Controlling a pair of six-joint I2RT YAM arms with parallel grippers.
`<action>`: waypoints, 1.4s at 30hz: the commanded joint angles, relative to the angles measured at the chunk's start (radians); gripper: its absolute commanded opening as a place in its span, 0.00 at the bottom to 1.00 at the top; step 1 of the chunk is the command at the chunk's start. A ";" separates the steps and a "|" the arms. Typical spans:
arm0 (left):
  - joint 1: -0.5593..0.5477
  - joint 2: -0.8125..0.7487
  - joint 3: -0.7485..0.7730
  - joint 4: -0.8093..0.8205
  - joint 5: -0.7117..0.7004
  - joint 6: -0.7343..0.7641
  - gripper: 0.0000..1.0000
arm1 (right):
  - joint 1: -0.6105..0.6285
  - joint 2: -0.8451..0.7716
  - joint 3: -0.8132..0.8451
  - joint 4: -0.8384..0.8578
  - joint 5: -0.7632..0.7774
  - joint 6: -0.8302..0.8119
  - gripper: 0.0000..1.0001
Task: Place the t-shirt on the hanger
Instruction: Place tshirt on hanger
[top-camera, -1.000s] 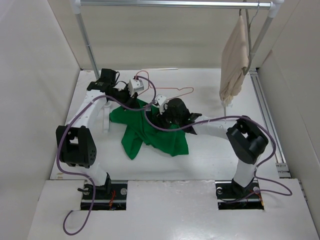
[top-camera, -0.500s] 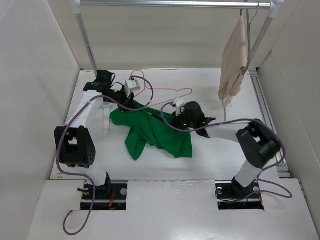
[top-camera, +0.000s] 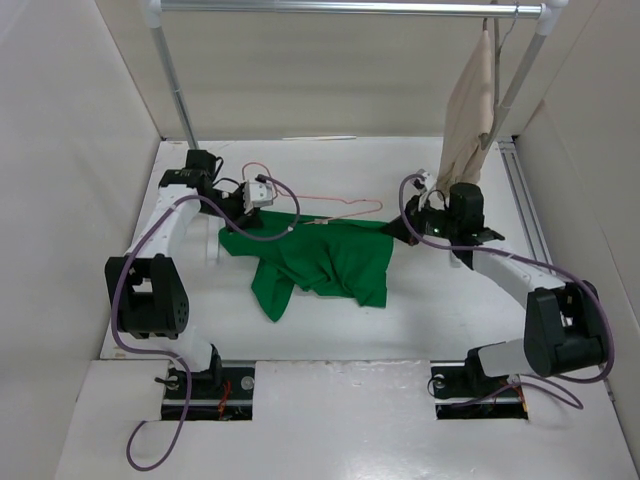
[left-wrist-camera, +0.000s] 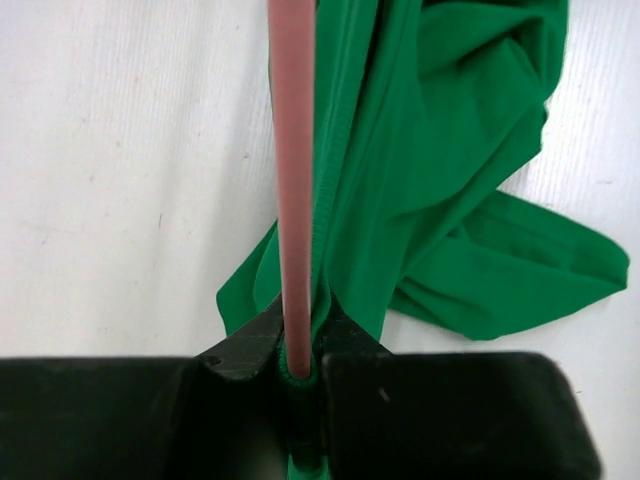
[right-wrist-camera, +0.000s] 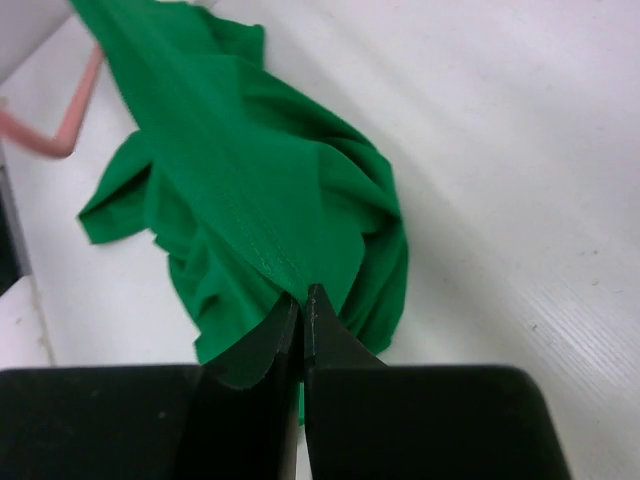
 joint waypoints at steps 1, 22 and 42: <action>0.087 -0.052 -0.003 0.044 -0.230 0.022 0.00 | -0.125 -0.053 0.020 -0.117 -0.002 -0.074 0.00; -0.025 0.043 -0.026 0.402 -0.631 -0.165 0.00 | -0.177 -0.076 0.404 -0.709 -0.099 -0.402 0.00; -0.176 0.052 0.109 0.123 -0.300 -0.042 0.00 | 0.042 0.196 0.655 -0.543 -0.196 -0.354 0.17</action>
